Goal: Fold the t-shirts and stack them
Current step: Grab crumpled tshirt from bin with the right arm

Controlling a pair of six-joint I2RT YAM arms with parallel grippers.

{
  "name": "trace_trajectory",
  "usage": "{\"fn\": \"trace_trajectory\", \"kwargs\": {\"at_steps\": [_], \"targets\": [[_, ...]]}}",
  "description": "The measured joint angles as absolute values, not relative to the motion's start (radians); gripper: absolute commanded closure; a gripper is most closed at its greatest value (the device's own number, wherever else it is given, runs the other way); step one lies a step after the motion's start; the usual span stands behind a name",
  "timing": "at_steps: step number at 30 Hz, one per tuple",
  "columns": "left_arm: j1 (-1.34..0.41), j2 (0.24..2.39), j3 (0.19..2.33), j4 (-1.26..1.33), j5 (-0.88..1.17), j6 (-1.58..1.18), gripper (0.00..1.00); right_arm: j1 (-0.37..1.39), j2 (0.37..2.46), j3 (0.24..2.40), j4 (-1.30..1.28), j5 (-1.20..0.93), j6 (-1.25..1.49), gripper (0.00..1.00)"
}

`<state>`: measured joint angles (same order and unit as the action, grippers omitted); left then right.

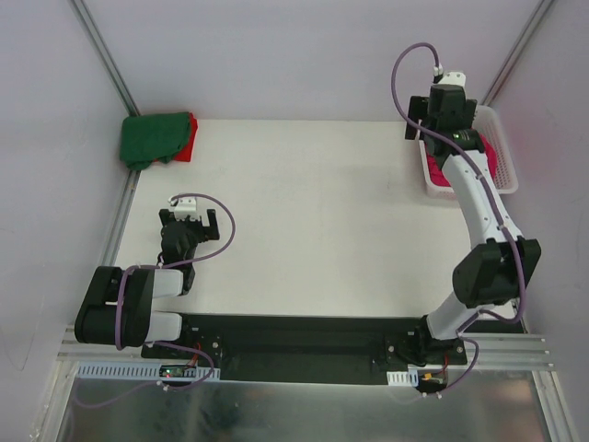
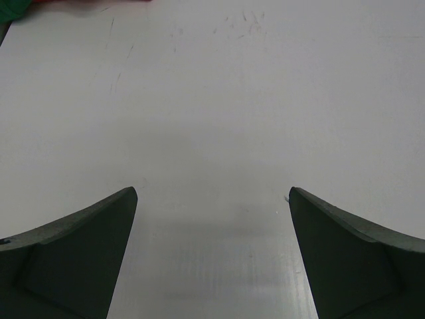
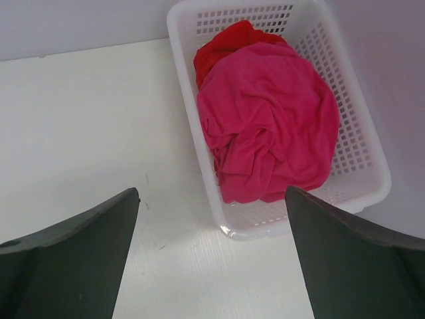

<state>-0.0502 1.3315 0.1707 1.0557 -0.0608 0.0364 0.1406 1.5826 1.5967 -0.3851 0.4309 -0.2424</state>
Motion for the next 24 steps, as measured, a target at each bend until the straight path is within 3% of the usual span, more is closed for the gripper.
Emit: {"fn": "trace_trajectory", "kwargs": {"at_steps": [8, 17, 24], "targets": [[-0.05, 1.333, 0.171, 1.056, -0.061, 0.036, 0.01, 0.046, 1.826, 1.876, -0.534, 0.441, -0.218, 0.04], [-0.05, 1.333, 0.171, 1.056, -0.061, 0.036, 0.01, -0.173, 1.938, 1.932, -0.598, 0.253, -0.118, 0.04], [-0.05, 1.333, 0.171, 1.056, -0.061, 0.036, 0.01, -0.204, 2.028, 1.937, -0.603, 0.086, -0.099, 0.04]]}}
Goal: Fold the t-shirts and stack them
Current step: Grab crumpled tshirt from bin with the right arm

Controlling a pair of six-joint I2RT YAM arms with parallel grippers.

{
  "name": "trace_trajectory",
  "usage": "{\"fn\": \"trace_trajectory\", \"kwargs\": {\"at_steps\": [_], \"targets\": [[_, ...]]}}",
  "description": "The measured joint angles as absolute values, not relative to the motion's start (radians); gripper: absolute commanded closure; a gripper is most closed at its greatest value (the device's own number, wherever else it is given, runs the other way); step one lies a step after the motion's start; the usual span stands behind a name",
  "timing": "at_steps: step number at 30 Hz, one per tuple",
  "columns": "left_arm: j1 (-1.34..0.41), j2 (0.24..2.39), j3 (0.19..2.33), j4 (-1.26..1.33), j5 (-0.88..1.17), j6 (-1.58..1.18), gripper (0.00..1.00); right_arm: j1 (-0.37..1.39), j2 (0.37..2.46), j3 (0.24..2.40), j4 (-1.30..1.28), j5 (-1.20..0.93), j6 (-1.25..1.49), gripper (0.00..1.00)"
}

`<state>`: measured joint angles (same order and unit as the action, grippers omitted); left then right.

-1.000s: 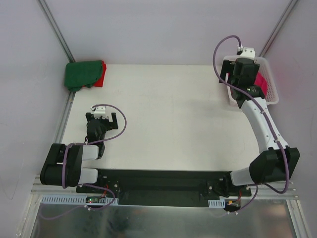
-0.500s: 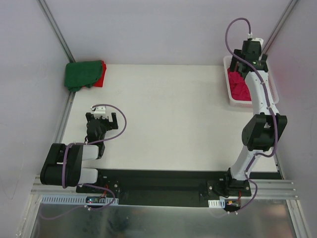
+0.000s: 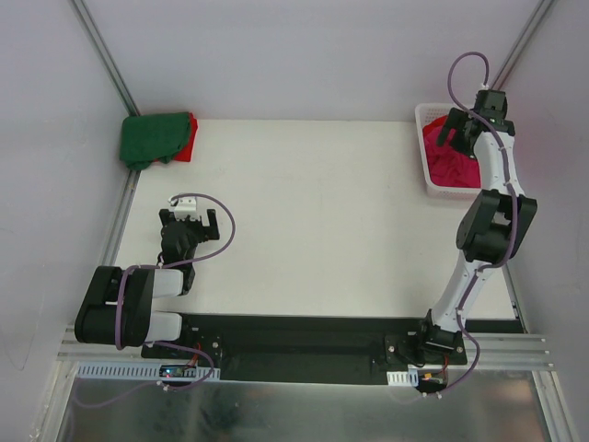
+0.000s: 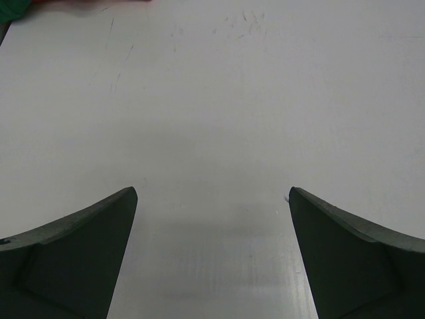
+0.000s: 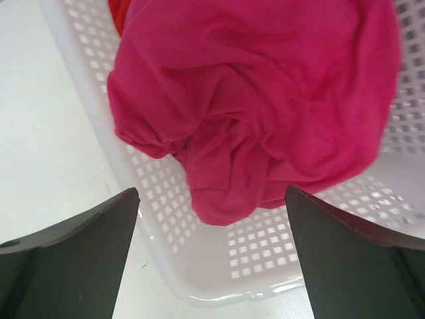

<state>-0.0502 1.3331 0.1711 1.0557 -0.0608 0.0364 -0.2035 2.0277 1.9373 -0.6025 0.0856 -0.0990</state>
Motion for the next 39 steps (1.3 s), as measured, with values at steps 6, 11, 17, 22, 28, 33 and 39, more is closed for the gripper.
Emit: {"fn": "trace_trajectory", "kwargs": {"at_steps": [6, 11, 17, 22, 28, 33, 39], "targets": [[-0.05, 1.333, 0.171, 1.056, -0.061, 0.036, 0.01, -0.217, 2.069, 1.937, -0.573, -0.053, -0.061, 0.04], [-0.05, 1.333, 0.171, 1.056, -0.061, 0.036, 0.01, -0.238, 2.098, 1.937, -0.523, -0.104, -0.043, 0.04], [-0.05, 1.333, 0.171, 1.056, -0.061, 0.036, 0.01, -0.242, 2.133, 1.937, -0.474, -0.13, -0.041, 0.04], [-0.05, 1.333, 0.171, 1.056, -0.061, 0.036, 0.01, -0.242, 2.157, 1.938, -0.422, -0.148, -0.041, 0.04], [-0.05, 1.333, 0.171, 1.056, -0.061, 0.036, 0.01, -0.242, 2.226, 1.995, -0.392, -0.166, -0.036, 0.04], [-0.05, 1.333, 0.171, 1.056, -0.061, 0.036, 0.01, -0.242, 2.273, 2.029, -0.367, -0.174, -0.03, 0.01], [-0.05, 1.333, 0.171, 1.056, -0.061, 0.036, 0.01, -0.242, 2.313, 2.063, -0.356, -0.184, -0.019, 0.8]]}}
